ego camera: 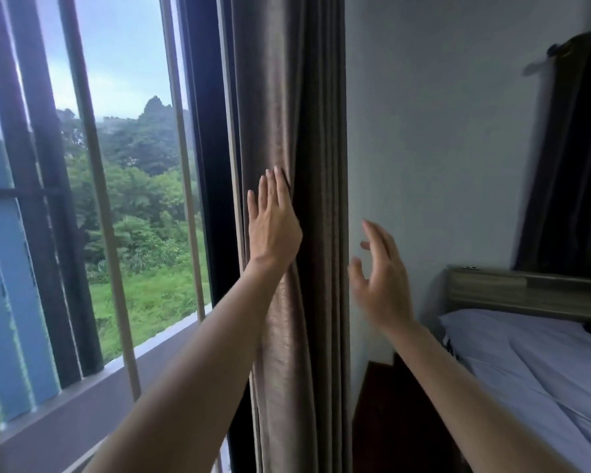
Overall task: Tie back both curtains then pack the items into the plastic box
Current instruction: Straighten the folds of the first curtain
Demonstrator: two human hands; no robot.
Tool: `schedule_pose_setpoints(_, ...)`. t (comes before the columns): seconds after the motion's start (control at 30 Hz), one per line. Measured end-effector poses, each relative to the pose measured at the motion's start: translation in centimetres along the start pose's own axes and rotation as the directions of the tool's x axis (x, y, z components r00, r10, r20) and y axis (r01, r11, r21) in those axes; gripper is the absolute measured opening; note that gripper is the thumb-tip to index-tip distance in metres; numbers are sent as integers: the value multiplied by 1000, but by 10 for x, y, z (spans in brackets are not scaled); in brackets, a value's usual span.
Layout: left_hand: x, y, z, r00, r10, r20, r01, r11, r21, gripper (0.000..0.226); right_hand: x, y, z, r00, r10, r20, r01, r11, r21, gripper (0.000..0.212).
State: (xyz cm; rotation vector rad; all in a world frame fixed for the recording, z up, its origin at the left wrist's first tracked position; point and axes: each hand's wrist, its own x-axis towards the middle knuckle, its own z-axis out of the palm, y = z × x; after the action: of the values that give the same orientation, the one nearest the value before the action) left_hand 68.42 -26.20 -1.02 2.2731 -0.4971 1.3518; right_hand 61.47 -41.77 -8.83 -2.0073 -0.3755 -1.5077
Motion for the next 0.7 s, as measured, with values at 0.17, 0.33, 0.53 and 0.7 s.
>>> schedule_pose_setpoints(0.17,-46,-38,21,998,3,61,6,991,-137,101,46,0,22,997,-72,-33,73,997,24,56)
schedule_pose_setpoints(0.33,-78,-65,36,994,1,111,18,986,-168,103,91,-3,63,996,-63,71,61,998,35,72)
schedule_pose_setpoints(0.53,-74,-71,26,988,11,154,24,975,-222,101,88,-6,100,985,63,160,-80,992,101,88)
schedule_pose_setpoints(0.7,-72,-80,23,983,39,182,3,974,-227,99,22,12,122,954,91,285,-134,982,134,83)
